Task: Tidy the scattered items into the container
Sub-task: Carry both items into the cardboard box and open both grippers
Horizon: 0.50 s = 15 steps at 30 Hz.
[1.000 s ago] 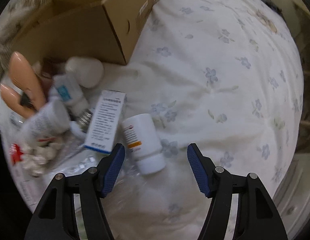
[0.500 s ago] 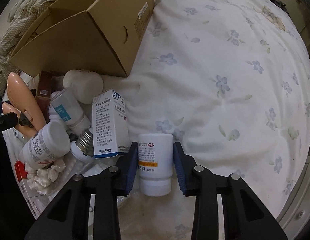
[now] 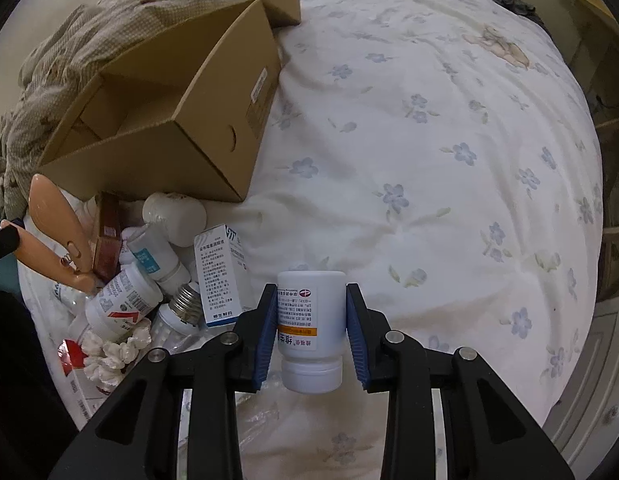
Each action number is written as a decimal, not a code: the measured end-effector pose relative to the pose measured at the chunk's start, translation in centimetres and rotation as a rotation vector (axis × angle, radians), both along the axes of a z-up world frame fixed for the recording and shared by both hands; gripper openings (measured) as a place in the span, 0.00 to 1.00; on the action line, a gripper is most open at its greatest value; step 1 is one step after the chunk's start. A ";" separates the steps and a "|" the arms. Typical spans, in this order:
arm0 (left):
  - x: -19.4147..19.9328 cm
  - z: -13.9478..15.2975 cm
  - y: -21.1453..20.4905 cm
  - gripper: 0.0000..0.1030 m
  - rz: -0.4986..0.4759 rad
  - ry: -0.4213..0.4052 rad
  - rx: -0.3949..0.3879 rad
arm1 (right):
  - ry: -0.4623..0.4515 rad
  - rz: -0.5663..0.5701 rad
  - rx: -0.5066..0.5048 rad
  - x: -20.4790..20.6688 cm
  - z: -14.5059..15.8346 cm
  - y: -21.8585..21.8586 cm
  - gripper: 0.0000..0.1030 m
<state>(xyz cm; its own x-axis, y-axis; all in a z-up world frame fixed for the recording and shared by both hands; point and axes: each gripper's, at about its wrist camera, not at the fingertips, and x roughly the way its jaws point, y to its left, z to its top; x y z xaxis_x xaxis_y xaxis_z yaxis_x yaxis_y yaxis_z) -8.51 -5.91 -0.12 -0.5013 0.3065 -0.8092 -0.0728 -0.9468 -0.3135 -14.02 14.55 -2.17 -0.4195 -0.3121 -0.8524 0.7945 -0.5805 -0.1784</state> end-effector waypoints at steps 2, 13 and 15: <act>0.2 0.9 -0.5 0.21 0.008 0.038 0.026 | -0.011 -0.007 -0.024 -0.4 0.8 -0.1 0.34; 0.0 8.1 -4.8 0.21 0.119 0.253 0.177 | -0.058 0.083 -0.229 0.8 5.6 -2.7 0.34; -1.0 9.4 -5.4 0.21 0.131 0.273 0.168 | -0.059 0.108 -0.247 1.3 6.9 -3.9 0.34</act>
